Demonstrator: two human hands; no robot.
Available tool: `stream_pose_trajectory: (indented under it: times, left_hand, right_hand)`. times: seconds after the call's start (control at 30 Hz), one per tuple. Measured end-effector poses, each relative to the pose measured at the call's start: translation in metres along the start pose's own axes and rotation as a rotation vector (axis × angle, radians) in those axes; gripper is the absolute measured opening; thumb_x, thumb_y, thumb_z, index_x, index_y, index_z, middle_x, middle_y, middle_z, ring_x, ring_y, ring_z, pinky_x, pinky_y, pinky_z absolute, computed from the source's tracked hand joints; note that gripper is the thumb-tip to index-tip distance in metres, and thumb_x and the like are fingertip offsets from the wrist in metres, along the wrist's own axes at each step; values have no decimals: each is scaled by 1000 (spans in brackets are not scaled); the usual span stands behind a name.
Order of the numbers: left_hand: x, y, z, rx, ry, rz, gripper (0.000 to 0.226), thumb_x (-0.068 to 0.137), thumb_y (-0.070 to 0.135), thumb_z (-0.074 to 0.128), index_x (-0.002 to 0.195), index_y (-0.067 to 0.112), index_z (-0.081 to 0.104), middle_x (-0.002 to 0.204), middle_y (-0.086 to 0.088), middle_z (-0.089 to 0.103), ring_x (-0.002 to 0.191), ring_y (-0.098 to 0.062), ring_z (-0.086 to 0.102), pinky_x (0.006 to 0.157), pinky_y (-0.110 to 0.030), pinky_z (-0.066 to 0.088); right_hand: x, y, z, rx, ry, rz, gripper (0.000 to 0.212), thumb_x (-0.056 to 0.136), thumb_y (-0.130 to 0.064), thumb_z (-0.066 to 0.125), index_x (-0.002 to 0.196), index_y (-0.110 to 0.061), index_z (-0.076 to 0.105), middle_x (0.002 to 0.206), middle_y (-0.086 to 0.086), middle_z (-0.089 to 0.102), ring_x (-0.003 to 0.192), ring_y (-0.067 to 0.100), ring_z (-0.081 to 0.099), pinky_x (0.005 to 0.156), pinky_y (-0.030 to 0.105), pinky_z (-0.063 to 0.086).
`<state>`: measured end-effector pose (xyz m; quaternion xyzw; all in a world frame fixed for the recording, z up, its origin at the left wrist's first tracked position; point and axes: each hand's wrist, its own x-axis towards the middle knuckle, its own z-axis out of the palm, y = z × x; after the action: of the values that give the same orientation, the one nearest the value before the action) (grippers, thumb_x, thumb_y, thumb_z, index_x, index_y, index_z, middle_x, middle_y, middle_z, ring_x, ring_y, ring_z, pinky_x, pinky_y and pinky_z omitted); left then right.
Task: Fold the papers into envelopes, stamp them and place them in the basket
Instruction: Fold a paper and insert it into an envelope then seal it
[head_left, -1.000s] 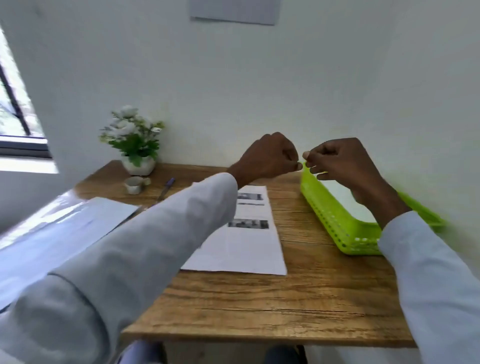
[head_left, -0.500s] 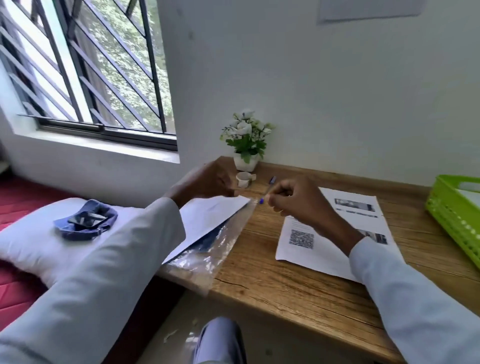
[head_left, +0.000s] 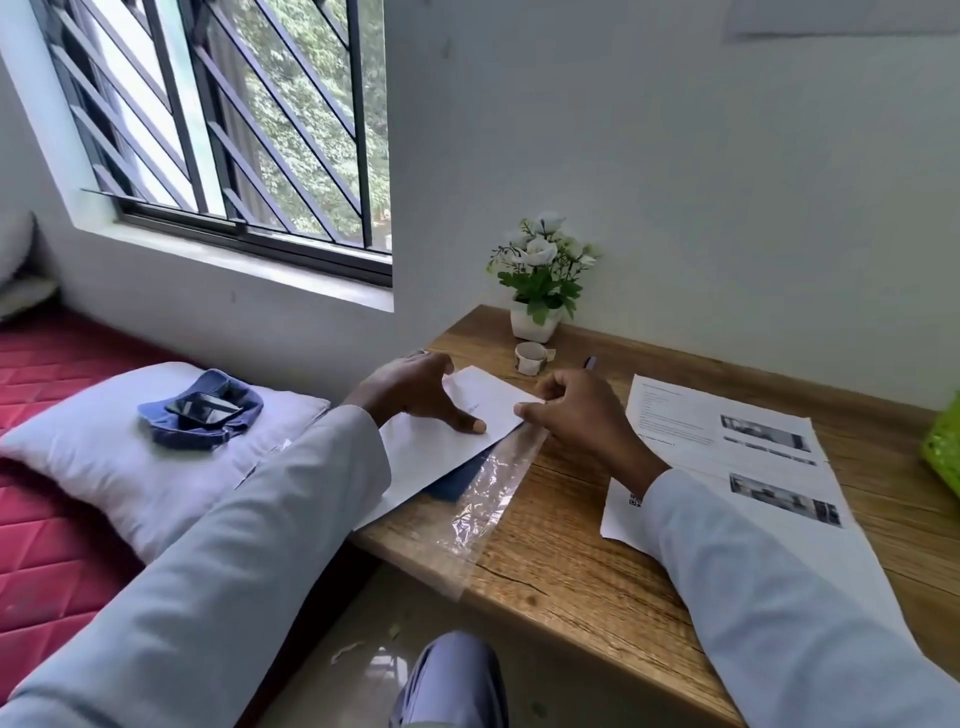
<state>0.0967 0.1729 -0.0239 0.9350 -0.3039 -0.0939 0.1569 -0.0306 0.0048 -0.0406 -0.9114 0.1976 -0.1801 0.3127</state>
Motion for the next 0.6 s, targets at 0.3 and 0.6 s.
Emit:
stream_pose_trajectory:
  times: [0.3, 0.6]
  left_hand:
    - [-1, 7, -2, -417, 100, -7, 73, 63, 32, 90, 126, 17, 57, 121, -5, 61, 101, -25, 61, 86, -36, 55]
    - [-9, 53, -26, -1185, 145, -13, 41, 78, 13, 75, 109, -11, 63, 110, -31, 66, 97, -45, 66, 90, -64, 49]
  right_hand:
    - [4, 7, -2, 390, -51, 156, 51, 76, -17, 84, 122, -11, 64, 119, 4, 65, 106, 20, 63, 77, 26, 52]
    - [-1, 5, -44, 1092, 52, 276, 47, 79, -4, 79, 122, 0, 59, 93, 14, 72, 66, 16, 67, 58, 26, 57]
